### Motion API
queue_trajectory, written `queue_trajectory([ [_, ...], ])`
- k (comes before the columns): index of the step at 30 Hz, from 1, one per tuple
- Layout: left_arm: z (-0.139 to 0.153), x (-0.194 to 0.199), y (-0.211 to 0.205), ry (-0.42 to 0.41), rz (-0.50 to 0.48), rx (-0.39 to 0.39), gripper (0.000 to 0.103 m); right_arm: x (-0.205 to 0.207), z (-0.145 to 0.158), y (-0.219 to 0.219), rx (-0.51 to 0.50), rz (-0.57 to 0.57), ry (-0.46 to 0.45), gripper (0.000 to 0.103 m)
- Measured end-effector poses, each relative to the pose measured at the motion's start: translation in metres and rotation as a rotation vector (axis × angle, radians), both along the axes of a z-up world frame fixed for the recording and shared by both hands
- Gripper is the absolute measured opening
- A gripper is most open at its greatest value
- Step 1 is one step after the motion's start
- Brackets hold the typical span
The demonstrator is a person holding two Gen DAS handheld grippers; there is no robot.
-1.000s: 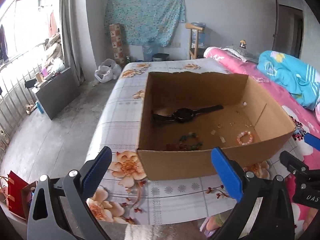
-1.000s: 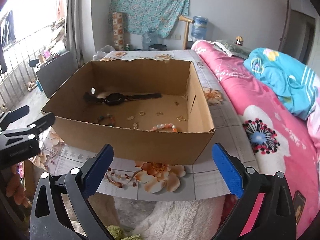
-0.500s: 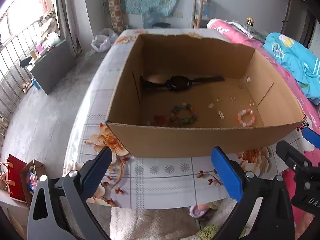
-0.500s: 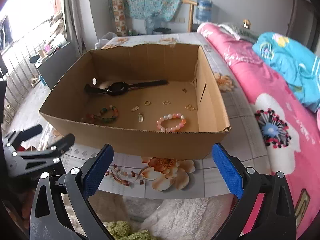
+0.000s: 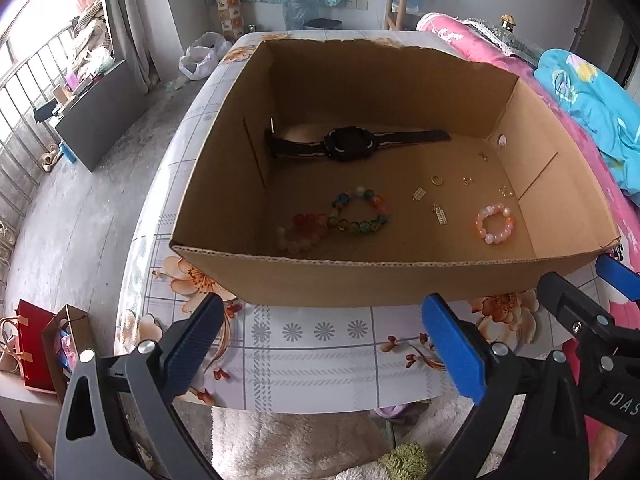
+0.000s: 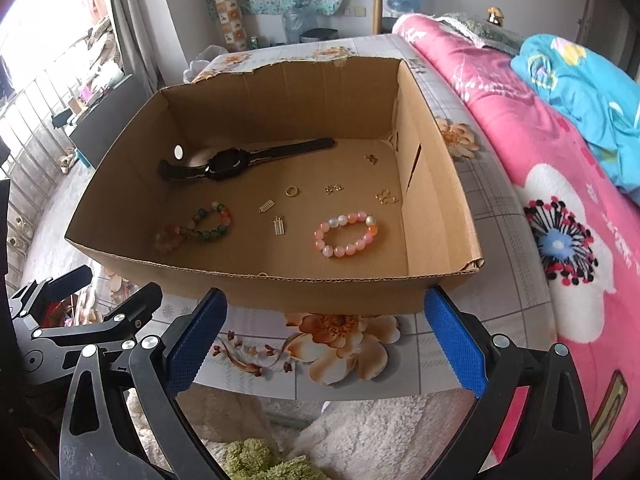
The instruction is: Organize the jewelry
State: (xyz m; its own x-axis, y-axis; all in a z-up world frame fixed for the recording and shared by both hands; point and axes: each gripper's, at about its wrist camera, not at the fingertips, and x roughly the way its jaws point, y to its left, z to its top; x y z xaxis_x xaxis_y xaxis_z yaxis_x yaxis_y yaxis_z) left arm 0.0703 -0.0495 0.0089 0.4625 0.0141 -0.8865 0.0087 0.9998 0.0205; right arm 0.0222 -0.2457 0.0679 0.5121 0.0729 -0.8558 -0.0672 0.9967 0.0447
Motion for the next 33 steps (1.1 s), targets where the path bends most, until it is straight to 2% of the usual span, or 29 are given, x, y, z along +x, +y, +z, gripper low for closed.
queue_trajectory([
  [33,0.0033,0.0011,0.0023,-0.002,0.001,0.007,0.097,0.0,-0.0079,0.0003,-0.012,0.004,0.009,0.095],
])
